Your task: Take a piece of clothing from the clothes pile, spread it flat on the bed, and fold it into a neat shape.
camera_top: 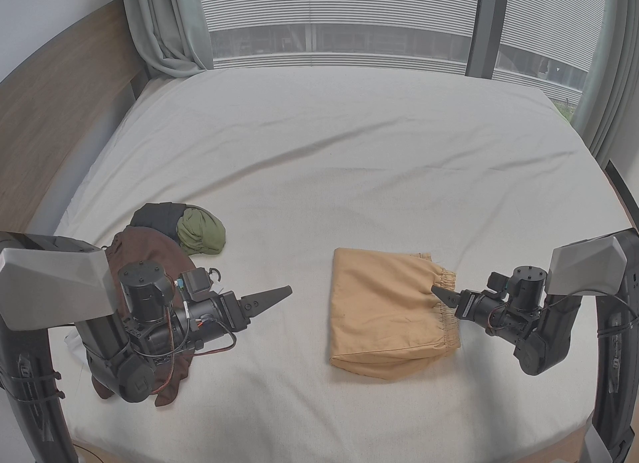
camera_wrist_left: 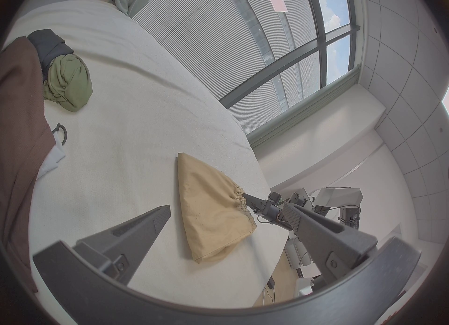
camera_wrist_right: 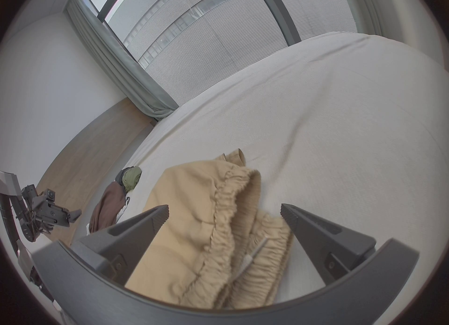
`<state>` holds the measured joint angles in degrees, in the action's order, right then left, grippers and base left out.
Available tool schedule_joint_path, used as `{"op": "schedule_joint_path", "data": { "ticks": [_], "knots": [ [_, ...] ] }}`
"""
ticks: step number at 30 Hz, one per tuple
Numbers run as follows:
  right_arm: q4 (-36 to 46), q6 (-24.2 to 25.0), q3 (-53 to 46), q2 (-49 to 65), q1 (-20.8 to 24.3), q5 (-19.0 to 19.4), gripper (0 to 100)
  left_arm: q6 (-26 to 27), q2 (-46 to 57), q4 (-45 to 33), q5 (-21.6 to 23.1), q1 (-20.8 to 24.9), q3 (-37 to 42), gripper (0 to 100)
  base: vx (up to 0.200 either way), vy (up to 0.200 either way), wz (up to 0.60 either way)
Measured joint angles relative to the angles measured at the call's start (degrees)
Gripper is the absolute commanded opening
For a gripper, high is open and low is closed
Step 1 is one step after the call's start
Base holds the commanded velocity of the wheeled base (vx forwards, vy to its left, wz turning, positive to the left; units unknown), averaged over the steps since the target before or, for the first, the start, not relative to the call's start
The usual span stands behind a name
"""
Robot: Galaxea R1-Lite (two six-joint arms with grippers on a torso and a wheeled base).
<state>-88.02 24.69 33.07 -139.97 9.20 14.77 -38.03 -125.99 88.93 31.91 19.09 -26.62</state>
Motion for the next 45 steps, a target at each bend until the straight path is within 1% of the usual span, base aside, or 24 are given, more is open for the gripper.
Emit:
{"op": "schedule_joint_path", "data": {
  "ticks": [8,14,24,33,41,45],
  "knots": [
    [0.79,-1.37,-7.64,3.06,-1.11,-0.09,100,0.00,0.20,-0.02,-0.01,-0.02,0.00,100,0.000,0.000,0.00],
    [4.80,-1.49,-9.12,3.40,-1.30,0.20,100,0.00,0.28,0.00,0.00,0.00,0.00,100,0.000,0.000,0.00],
    [4.78,-1.32,-9.87,1.19,0.41,0.95,100,0.13,0.16,-0.02,-0.06,0.12,0.09,100,0.000,0.000,0.00],
    [4.58,-0.94,-9.40,-2.28,3.52,0.90,100,0.18,-0.04,-0.02,-0.04,0.17,0.06,100,0.000,0.000,0.00],
    [4.05,2.00,-7.69,-4.27,5.75,0.79,100,0.18,-0.09,0.00,-0.01,0.28,0.09,100,0.000,0.000,0.00],
    [4.05,5.47,-6.36,-4.63,7.00,0.93,100,0.18,-0.11,0.00,-0.01,0.30,0.09,100,0.000,0.000,0.00]
  ]
}}
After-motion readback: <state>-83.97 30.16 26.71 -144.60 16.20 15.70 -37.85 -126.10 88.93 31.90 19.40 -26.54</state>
